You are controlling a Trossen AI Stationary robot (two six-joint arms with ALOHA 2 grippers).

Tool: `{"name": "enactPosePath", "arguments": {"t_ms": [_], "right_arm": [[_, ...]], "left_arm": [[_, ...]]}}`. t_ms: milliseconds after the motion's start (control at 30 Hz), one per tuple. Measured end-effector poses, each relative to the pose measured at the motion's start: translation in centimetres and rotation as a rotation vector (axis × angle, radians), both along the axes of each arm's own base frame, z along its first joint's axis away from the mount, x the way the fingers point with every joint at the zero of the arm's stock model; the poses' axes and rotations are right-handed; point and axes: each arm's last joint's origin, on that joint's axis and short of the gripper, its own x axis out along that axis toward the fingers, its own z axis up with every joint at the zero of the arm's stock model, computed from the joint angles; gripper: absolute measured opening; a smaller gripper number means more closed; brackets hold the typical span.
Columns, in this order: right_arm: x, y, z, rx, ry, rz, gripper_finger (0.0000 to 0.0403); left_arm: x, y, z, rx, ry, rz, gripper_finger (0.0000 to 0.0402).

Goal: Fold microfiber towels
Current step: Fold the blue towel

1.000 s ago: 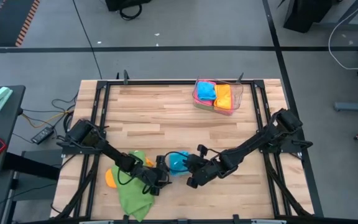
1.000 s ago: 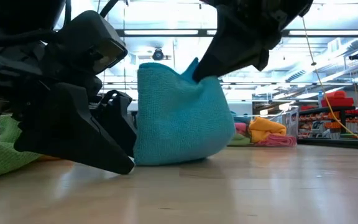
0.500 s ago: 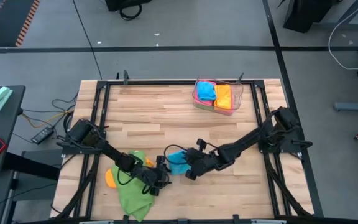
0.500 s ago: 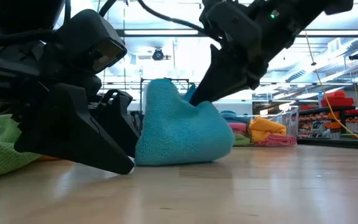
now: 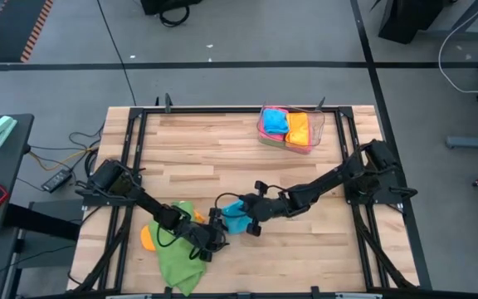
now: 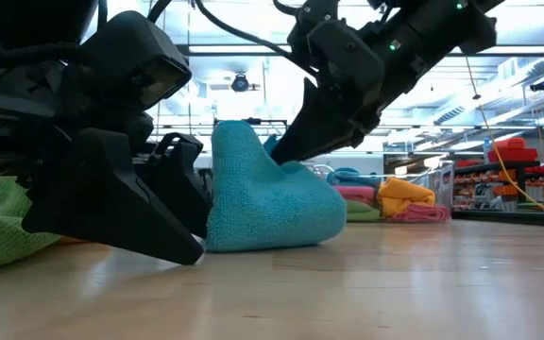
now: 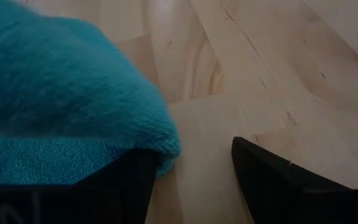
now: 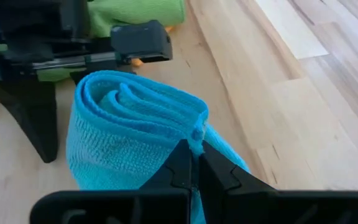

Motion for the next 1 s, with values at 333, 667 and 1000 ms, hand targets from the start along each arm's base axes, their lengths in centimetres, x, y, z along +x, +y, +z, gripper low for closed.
{"name": "enactPosePath", "arguments": {"t_ms": [333, 667, 1000], "right_arm": [[0.8, -1.4, -1.7, -0.02, 0.05, 0.013, 0.0015], [0.9, -2.2, -2.7, -0.021, 0.083, -0.022, 0.0015], [1.2, -2.1, -3.6, -0.026, 0.078, -0.023, 0.003]], "left_arm": [[0.0, 0.0, -0.1, 0.003, 0.005, 0.001, 0.0215], [0.0, 0.0, -0.1, 0.004, 0.005, 0.002, 0.0213], [0.0, 0.0, 0.0, 0.003, 0.003, 0.002, 0.0207]]}}
